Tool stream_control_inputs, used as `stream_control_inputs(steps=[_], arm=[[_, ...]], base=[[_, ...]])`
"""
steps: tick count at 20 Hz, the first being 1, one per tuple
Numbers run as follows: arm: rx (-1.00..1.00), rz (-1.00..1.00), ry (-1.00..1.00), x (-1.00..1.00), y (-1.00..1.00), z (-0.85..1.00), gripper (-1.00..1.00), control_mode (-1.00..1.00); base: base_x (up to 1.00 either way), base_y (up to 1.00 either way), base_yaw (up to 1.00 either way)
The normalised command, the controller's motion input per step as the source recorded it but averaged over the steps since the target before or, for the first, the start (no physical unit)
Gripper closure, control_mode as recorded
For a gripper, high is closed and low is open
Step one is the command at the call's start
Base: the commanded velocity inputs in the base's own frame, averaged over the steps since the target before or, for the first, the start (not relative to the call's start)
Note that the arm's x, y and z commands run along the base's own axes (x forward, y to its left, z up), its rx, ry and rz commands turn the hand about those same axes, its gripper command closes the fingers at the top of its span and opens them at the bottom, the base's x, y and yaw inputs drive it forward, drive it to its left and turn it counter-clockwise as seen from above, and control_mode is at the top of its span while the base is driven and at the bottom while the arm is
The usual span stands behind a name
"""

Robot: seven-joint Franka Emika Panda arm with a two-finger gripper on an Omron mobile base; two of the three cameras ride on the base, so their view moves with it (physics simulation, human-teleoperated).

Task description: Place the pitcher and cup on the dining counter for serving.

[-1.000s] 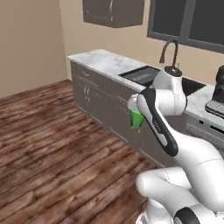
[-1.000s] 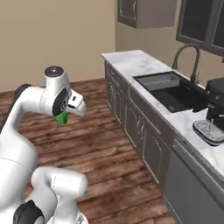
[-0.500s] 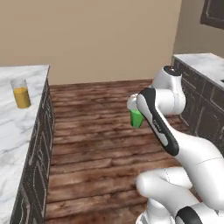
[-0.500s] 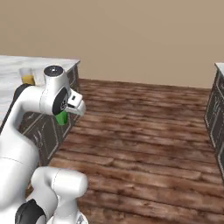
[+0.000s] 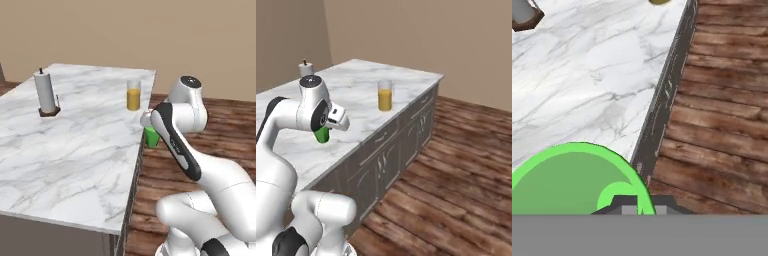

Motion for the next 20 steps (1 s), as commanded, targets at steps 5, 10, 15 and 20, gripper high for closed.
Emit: stream_control_inputs(steps=[5,10,15,20], arm=[[0.0,0.0,0.0,0.0,0.0,0.0,1.0,1.0],[0.0,0.0,0.0,0.0,0.0,0.0,1.0,1.0],[0.0,0.0,0.0,0.0,0.0,0.0,1.0,1.0],[0.0,0.0,0.0,0.0,0.0,0.0,1.0,1.0]], base=[[0.36,-0.16,0.66],[0.02,-0.57,0.84],[0.11,-0.46,0.89],[0.15,-0.85,0.67]])
